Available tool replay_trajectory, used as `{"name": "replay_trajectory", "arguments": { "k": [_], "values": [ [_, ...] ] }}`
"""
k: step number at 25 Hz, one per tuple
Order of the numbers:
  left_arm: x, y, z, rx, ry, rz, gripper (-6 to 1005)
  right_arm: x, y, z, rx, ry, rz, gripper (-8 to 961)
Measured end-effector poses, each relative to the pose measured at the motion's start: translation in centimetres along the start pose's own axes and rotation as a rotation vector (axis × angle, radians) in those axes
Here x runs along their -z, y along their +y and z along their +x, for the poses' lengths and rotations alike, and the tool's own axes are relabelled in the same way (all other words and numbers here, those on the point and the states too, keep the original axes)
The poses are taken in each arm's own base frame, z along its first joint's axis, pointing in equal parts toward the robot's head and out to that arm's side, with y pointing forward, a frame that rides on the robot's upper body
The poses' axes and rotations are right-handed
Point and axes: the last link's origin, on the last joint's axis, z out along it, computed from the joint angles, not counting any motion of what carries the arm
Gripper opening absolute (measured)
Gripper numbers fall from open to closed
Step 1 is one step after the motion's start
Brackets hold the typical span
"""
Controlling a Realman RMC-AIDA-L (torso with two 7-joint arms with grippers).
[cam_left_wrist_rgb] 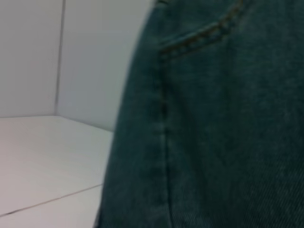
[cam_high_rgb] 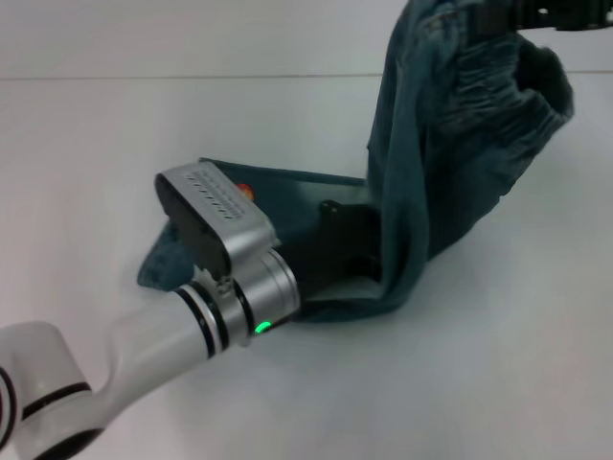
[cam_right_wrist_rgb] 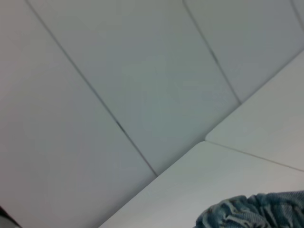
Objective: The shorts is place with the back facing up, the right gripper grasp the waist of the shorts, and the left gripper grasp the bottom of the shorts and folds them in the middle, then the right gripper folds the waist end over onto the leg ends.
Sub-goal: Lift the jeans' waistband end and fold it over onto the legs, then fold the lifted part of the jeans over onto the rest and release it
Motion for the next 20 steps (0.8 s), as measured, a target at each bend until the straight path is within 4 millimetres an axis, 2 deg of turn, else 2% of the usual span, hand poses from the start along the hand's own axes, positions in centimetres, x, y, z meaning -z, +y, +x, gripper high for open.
{"name": "replay_trajectory", "arguments": {
  "k": [6, 10, 15, 17, 20],
  "values": [
    [-0.5, 1.8, -0.1, 0.034, 0.010, -0.043, 11, -2.1, 0.0, -0.5, 0.029, 0.053, 0.007, 125],
    [0.0, 1.6, -0.5, 0.059, 0.017, -0.014, 15, -2.9, -0.5, 0.1, 0.021, 0.075, 0.017, 125],
    [1.5, -0.1, -0.9, 0.126, 0.041, 0.056, 19, -3.2, -0.8, 0.7, 0.018, 0.088, 0.011, 124],
    [2.6, -1.2, -1.1, 0.168, 0.071, 0.106, 20, -3.5, -0.8, 0.8, 0.021, 0.095, 0.007, 124],
    [5.6, -3.2, -1.2, 0.194, 0.169, 0.204, 63, -4.1, -0.8, 1.2, 0.024, 0.105, -0.006, 124]
  ]
}}
